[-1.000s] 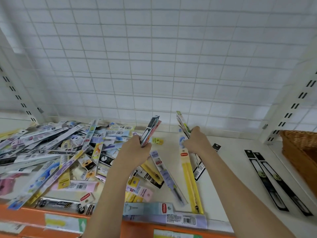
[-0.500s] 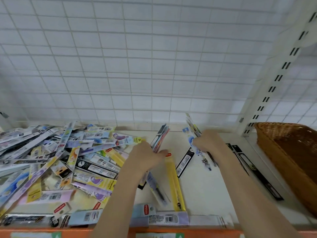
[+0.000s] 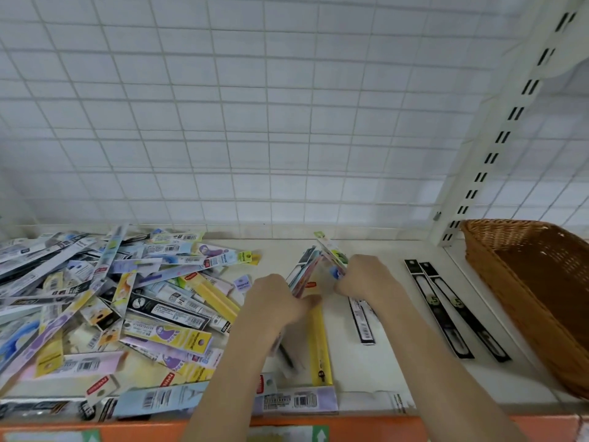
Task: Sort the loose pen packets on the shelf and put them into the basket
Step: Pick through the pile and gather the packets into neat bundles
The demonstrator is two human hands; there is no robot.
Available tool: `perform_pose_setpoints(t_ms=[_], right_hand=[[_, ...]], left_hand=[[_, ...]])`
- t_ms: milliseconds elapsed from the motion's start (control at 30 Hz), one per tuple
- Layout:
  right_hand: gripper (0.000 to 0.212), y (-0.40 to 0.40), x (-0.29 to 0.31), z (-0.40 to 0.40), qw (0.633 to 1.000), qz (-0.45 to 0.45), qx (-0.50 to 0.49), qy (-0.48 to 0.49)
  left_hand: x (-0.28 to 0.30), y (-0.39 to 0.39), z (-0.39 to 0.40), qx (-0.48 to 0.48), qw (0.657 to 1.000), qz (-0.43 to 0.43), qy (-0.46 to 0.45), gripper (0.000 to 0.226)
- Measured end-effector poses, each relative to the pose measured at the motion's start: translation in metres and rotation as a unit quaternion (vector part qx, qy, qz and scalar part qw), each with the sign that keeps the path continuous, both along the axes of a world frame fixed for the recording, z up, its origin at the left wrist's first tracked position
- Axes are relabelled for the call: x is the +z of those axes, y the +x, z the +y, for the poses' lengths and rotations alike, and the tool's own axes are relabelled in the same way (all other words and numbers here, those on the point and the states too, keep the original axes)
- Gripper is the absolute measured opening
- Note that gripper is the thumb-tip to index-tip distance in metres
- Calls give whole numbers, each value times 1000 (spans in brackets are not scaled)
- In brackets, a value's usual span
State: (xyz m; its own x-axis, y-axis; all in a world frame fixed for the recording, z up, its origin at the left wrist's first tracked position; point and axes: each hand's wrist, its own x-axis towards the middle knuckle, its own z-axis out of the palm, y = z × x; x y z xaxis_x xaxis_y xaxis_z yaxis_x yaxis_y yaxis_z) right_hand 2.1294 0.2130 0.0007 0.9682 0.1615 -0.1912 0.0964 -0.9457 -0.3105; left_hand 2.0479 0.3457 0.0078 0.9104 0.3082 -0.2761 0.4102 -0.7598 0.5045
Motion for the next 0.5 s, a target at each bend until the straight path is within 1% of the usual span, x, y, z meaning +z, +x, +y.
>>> perform_pose_setpoints(t_ms=[67,100,133,167,233,333,433,500], right_hand=[[8,-1,0,-2,1000,-4,0,-26],[10,-2,0,-3,999,-10,-3,-35],[18,-3,0,-4,999,-16,-9,-40],[24,-3,0,-6,999,-19,-15,-41],[24,-5,-1,-12,999,-19,-26,-36],[8,-5,2,-26,999,-2,-29,-25],[12,-5,6,-40,999,18,-25,-10],[17,-4,8,-50,999,21,-28,9]], left_hand=[[-3,0,-9,-13,1000,3,-8,54],[-6,0,-14,-19,1000,4,1,56],[-8,1,-20,-23,1000,4,19,55],[-10,2,-24,-24,999,3,40,50],[-11,3,-29,-18,998,1,67,37],[-10,7,-31,-6,999,1,54,24],[-7,13,-38,-4,999,-7,36,17],[-4,19,-47,2,1000,-17,18,18]])
